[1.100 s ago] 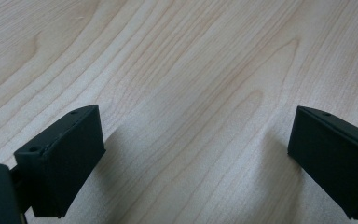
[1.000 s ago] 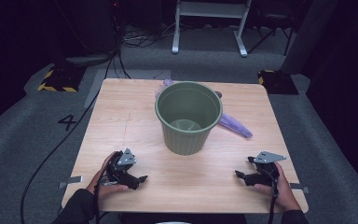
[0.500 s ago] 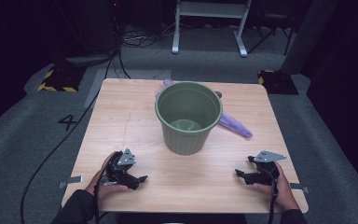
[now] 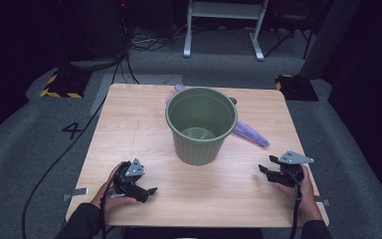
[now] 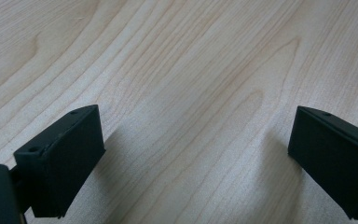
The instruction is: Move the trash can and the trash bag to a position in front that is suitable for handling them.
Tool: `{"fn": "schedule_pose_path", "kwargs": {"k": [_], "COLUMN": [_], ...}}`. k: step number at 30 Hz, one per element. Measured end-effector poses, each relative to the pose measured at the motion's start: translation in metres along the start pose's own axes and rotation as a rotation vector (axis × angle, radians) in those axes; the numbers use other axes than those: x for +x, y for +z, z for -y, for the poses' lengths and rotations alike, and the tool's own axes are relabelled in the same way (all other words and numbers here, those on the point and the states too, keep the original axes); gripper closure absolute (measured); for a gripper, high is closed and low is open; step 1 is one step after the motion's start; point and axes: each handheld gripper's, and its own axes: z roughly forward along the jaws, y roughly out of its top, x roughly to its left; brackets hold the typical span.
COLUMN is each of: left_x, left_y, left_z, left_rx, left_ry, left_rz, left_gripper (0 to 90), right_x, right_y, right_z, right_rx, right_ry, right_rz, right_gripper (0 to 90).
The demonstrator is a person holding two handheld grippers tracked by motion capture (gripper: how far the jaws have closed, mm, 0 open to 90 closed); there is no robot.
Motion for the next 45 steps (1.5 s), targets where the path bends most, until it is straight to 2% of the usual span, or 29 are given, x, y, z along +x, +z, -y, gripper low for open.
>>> {"fn": "schedule_pose_path", "kwargs": {"k": [7, 8, 11, 13, 18, 25, 26, 28, 30, 32, 33, 36, 37, 38, 42, 45], "left_x": [0.0, 0.0, 0.0, 0.0, 0.0, 0.0, 0.0, 0.0, 0.0, 0.0, 0.0, 0.0, 0.0, 0.0, 0.0, 0.0], "left_y": [0.0, 0.0, 0.0, 0.0, 0.0, 0.0, 0.0, 0.0, 0.0, 0.0, 0.0, 0.0, 0.0, 0.0, 0.0, 0.0], "left_z": [0.0, 0.0, 0.0, 0.0, 0.0, 0.0, 0.0, 0.0, 0.0, 0.0, 0.0, 0.0, 0.0, 0.0, 0.0, 0.0], "left_rx": [0.0, 0.0, 0.0, 0.0, 0.0, 0.0, 0.0, 0.0, 0.0, 0.0, 0.0, 0.0, 0.0, 0.0, 0.0, 0.0], "left_ry": [-0.001, 0.0, 0.0, 0.0, 0.0, 0.0, 0.0, 0.0, 0.0, 0.0, 0.0, 0.0, 0.0, 0.0, 0.0, 0.0], "left_rz": [0.0, 0.0, 0.0, 0.0, 0.0, 0.0, 0.0, 0.0, 0.0, 0.0, 0.0, 0.0, 0.0, 0.0, 0.0, 0.0], "left_gripper": [3.1, 3.1, 3.1, 3.1, 3.0, 3.1, 3.1, 3.1, 3.1, 3.1, 3.1, 3.1, 3.1, 3.1, 3.0, 3.1], "right_x": [-0.016, -0.024, -0.032, -0.04, -0.05, -0.05, -0.049, -0.048, -0.047, -0.047, -0.047, -0.047, -0.046, -0.046, -0.044, -0.036], "right_y": [0.008, 0.014, 0.025, 0.032, 0.039, 0.048, 0.052, 0.058, 0.06, 0.06, 0.06, 0.06, 0.059, 0.059, 0.057, 0.053], "right_z": [-0.013, -0.015, -0.017, -0.018, -0.025, -0.038, -0.039, -0.037, -0.036, -0.035, -0.034, -0.031, -0.029, -0.027, -0.024, -0.021], "right_rx": [-0.015, -0.004, 0.028, 0.028, 0.026, 0.044, 0.062, 0.098, 0.105, 0.099, 0.094, 0.103, 0.096, 0.099, 0.104, 0.098], "right_ry": [0.0, 0.009, 0.015, 0.041, 0.067, 0.04, 0.03, 0.014, 0.012, 0.018, 0.029, 0.021, 0.022, 0.03, 0.03, 0.024], "right_rz": [0.051, 0.055, 0.072, 0.054, 0.065, 0.058, 0.068, 0.077, 0.069, 0.056, 0.014, -0.006, -0.022, -0.03, -0.031, -0.044], "right_gripper": [46.5, 45.0, 40.6, 40.5, 40.3, 52.8, 59.9, 66.0, 72.5, 72.9, 74.8, 79.3, 84.2, 85.4, 86.8, 88.3]}}
